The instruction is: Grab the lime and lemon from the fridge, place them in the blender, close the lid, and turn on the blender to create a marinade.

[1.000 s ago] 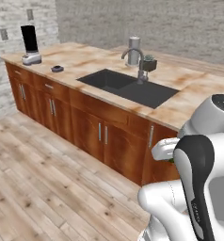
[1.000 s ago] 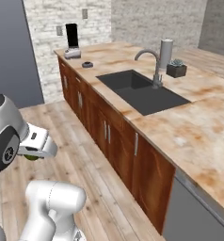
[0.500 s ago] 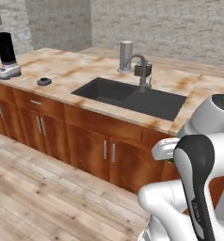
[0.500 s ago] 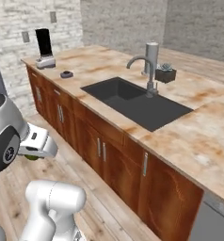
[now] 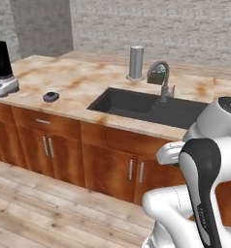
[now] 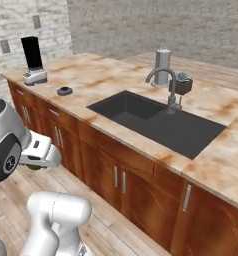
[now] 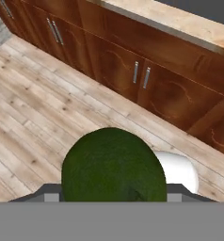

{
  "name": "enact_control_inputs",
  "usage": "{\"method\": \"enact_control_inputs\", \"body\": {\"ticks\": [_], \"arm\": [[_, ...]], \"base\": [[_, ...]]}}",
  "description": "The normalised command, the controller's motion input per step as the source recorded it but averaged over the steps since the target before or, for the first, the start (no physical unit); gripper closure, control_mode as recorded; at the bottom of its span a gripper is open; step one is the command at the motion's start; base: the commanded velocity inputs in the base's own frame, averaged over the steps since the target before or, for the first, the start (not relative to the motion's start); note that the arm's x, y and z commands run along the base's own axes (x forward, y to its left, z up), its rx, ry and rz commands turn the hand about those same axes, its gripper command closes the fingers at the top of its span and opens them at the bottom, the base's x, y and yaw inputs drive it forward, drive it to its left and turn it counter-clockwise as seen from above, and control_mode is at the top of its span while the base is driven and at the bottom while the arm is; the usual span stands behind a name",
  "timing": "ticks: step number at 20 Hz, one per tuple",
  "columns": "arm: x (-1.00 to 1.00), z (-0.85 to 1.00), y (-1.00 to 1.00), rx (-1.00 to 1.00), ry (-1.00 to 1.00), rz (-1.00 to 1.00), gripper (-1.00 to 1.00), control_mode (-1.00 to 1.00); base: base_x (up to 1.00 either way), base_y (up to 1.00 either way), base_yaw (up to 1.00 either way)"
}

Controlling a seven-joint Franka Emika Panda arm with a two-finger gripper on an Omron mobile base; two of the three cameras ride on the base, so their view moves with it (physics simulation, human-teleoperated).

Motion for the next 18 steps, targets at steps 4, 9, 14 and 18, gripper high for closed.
{"method": "enact_control_inputs", "body": {"ticks": [4,9,14,18], "arm": [[0.00,0.00,0.00,0.00,0.00,0.00,1.00,1.00],[0.00,0.00,0.00,0.00,0.00,0.00,1.00,1.00],[0.00,0.00,0.00,0.00,0.00,0.00,1.00,1.00],[0.00,0.00,0.00,0.00,0.00,0.00,1.00,1.00]], "base": [[0.79,1.00,-0.30],[0.81,1.00,-0.30],[0.80,1.00,-0.29],[0.80,1.00,-0.29]]}}
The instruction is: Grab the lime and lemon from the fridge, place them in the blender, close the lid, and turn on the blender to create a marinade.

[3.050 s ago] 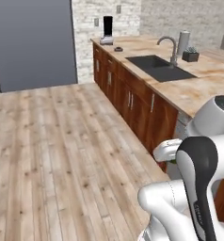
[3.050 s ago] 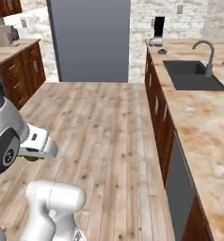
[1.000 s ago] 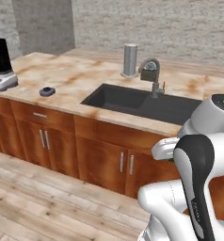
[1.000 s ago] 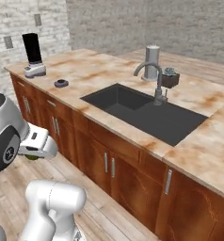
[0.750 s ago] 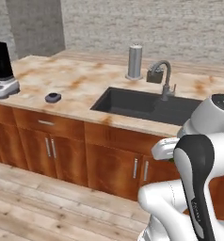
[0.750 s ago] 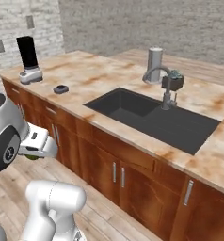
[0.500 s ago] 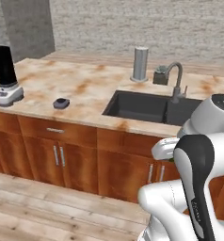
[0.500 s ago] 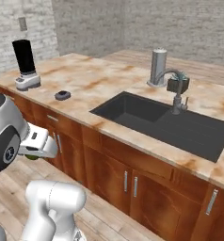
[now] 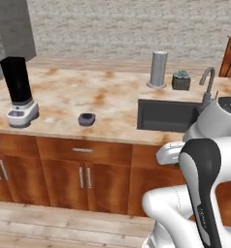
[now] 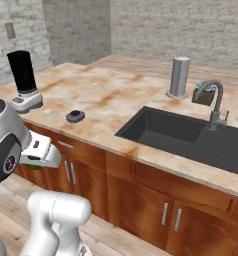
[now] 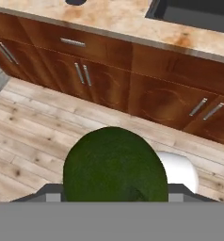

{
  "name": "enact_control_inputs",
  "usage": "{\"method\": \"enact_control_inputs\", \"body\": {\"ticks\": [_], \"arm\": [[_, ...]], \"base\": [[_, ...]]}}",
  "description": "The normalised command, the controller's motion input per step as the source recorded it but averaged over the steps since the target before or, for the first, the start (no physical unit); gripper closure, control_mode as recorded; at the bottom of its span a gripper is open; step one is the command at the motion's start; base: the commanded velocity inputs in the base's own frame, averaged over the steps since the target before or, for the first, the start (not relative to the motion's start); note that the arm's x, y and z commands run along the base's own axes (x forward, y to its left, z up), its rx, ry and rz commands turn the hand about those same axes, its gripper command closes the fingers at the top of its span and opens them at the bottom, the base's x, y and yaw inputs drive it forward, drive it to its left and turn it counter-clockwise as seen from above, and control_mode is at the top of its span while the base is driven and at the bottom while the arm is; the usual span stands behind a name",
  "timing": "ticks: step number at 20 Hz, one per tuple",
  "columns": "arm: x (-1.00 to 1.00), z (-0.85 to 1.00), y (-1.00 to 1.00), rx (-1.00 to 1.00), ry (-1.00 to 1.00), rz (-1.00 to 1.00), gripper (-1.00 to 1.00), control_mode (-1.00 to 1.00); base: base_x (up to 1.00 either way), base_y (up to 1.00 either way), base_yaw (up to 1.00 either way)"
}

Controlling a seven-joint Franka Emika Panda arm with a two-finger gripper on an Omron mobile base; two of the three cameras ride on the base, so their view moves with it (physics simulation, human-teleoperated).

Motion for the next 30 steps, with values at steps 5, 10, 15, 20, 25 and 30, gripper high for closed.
{"method": "enact_control_inputs", "body": {"ticks": [5,10,15,20,25,30], "arm": [[0.00,0.00,0.00,0.00,0.00,0.00,1.00,1.00],[0.00,0.00,0.00,0.00,0.00,0.00,1.00,1.00],[0.00,0.00,0.00,0.00,0.00,0.00,1.00,1.00],[0.00,0.00,0.00,0.00,0.00,0.00,1.00,1.00],[0.00,0.00,0.00,0.00,0.00,0.00,1.00,1.00],[0.00,0.00,0.00,0.00,0.00,0.00,1.00,1.00]], "base": [[0.79,1.00,-0.29],[0.81,1.00,-0.29],[0.71,1.00,-0.28],[0.40,1.00,-0.24],[0.22,0.96,-0.19],[0.41,0.56,-0.14]]}}
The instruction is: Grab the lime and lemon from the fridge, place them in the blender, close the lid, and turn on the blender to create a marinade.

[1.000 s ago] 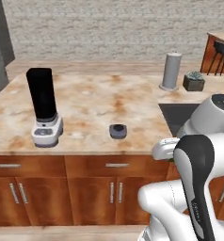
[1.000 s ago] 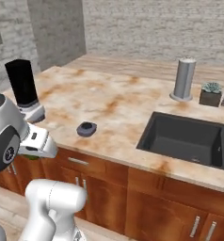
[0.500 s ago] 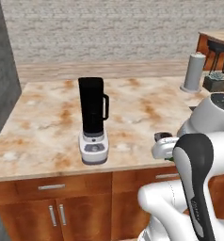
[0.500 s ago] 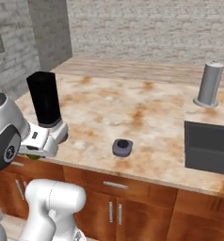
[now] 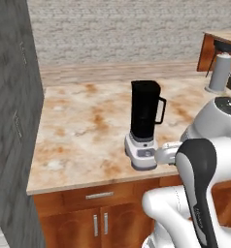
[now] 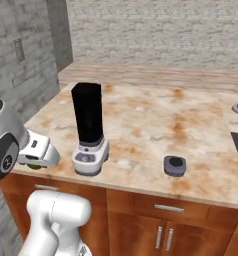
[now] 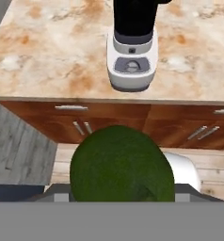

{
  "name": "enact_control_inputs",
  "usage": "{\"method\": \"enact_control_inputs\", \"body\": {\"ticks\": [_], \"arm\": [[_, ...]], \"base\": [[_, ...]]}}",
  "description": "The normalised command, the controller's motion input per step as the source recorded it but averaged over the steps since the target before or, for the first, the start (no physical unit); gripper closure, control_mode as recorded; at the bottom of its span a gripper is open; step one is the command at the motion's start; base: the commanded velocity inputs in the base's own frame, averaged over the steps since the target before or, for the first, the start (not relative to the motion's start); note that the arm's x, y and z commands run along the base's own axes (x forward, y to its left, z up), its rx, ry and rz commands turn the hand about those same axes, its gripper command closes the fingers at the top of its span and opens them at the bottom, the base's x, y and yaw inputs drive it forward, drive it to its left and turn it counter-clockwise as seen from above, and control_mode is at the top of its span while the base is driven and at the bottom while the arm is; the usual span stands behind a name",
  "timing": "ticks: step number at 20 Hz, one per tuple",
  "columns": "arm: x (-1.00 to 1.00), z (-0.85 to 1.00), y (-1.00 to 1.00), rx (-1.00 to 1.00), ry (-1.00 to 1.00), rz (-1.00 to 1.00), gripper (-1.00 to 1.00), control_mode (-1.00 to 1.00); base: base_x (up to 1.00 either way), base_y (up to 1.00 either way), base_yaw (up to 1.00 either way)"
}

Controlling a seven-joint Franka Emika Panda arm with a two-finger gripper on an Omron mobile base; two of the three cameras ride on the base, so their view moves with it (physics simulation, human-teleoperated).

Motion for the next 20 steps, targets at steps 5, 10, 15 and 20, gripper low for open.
{"method": "enact_control_inputs", "body": {"ticks": [5,10,15,20], "arm": [[0.00,0.00,0.00,0.00,0.00,0.00,1.00,1.00],[0.40,0.67,-0.01,0.00,-0.05,-0.09,1.00,-1.00],[0.43,0.90,-0.14,0.01,-0.20,-0.08,1.00,-1.00],[0.49,0.36,-0.17,0.04,-0.19,-0.04,1.00,-1.00]], "base": [[0.59,0.13,-0.04],[0.08,0.00,-0.02],[0.00,0.00,0.00],[0.00,0.00,0.00]]}}
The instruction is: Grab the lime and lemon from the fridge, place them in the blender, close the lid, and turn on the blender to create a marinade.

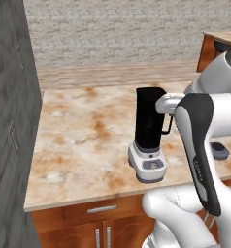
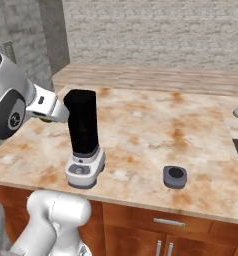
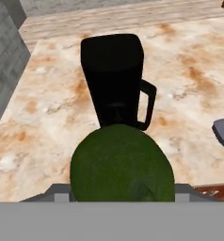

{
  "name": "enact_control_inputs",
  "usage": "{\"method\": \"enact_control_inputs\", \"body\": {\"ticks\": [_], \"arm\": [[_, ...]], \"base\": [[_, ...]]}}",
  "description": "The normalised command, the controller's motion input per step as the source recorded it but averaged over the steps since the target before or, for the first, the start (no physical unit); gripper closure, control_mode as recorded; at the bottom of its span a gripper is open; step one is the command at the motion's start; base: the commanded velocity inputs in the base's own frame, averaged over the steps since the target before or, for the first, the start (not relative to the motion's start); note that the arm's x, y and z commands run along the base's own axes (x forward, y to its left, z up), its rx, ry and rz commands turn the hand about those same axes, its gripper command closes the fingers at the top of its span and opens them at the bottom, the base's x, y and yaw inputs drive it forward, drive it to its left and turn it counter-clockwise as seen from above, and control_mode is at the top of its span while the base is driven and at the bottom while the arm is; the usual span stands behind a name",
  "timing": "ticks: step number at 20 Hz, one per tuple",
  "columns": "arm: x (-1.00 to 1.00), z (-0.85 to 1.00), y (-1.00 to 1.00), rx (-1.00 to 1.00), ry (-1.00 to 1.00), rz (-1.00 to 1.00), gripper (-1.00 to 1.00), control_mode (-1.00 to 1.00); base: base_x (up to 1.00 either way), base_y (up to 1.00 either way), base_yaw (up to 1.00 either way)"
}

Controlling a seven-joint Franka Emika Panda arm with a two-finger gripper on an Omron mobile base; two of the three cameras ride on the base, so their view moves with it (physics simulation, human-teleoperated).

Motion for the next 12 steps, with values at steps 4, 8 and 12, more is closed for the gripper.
{"method": "enact_control_inputs", "body": {"ticks": [4,8,12], "arm": [[0.28,0.58,-0.14,0.00,-0.17,0.00,1.00,-1.00],[0.56,0.23,-0.06,0.00,-0.03,0.00,1.00,-1.00],[0.93,0.00,0.00,0.00,0.10,0.00,1.00,-1.00]], "base": [[0.00,0.00,0.00],[0.00,0.00,0.00],[0.00,0.00,0.00]]}}
